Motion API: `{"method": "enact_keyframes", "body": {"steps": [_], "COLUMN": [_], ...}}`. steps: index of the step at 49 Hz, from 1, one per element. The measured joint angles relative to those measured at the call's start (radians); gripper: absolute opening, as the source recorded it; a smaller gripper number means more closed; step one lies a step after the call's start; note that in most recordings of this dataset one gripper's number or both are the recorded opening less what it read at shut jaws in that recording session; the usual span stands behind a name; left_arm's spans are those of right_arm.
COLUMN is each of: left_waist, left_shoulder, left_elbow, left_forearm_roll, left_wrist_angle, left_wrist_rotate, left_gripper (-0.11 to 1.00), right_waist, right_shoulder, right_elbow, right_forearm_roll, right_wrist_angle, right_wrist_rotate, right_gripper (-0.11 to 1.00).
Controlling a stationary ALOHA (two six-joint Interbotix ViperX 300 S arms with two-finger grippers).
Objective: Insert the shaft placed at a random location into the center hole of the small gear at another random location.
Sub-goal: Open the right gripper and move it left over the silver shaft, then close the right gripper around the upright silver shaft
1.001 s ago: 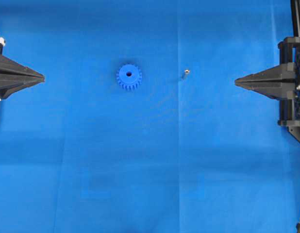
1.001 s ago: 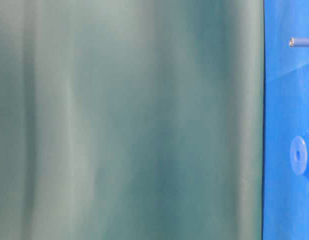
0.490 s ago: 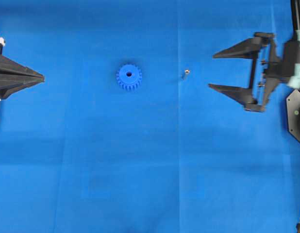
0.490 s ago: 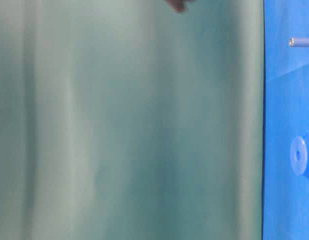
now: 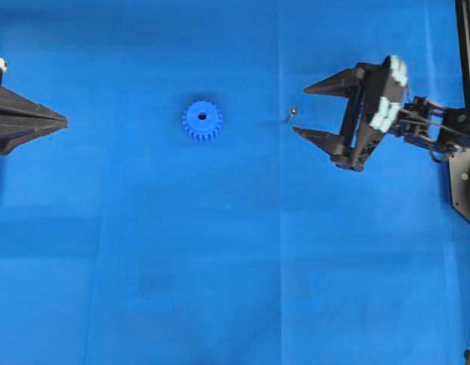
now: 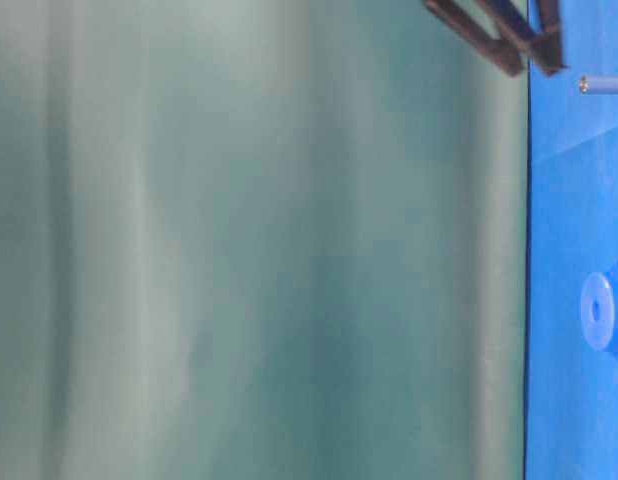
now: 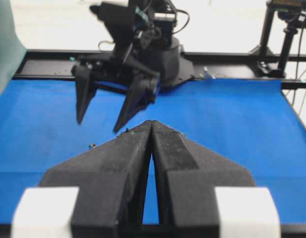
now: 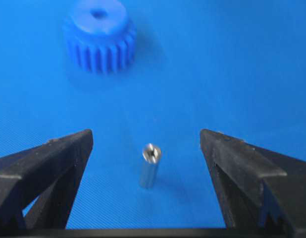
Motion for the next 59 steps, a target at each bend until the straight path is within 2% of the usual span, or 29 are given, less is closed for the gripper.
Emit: {"method": "enact_keyframes", "body": {"steps": [11, 20, 26, 31, 38, 43, 45, 59], "left_waist": [0.0, 0.002, 0.0, 0.002, 0.0, 0.002, 0.002, 0.0], "left_shoulder": [0.0, -0.002, -0.002, -0.002, -0.003, -0.005, -0.005, -0.006], "left_elbow": [0.002, 0.003, 0.003, 0.005, 0.006, 0.006, 0.006, 0.006], "left_forearm_roll": [-0.002, -0.002, -0.002, -0.002, -0.002, -0.002, -0.002, -0.002], "left_wrist_angle": [0.0, 0.0, 0.0, 0.003, 0.003, 0.005, 0.005, 0.012], "left_wrist_rotate": [0.0, 0.0, 0.0, 0.0, 0.0, 0.0, 0.0, 0.0], "left_gripper": [0.0, 0.0, 0.0, 0.0, 0.0, 0.0, 0.0, 0.0], "right_waist": [-0.003, -0.003, -0.003, -0.003, -0.003, -0.003, -0.003, -0.003], "right_shoulder": [0.11, 0.14, 0.141, 0.141, 0.141, 0.141, 0.141, 0.141], "right_elbow": [-0.031, -0.046, -0.046, -0.048, -0.048, -0.048, -0.048, -0.048], "right_forearm_roll": [0.021, 0.023, 0.025, 0.025, 0.025, 0.025, 0.025, 0.025], "right_wrist_angle": [-0.034, -0.041, -0.043, -0.041, -0.041, -0.041, -0.041, -0.035], "right_wrist_rotate": [-0.002, 0.0, -0.002, -0.002, -0.002, -0.003, -0.006, -0.006], "right_gripper": [0.9, 0.89, 0.83, 0.69, 0.27, 0.06, 0.03, 0.03]}}
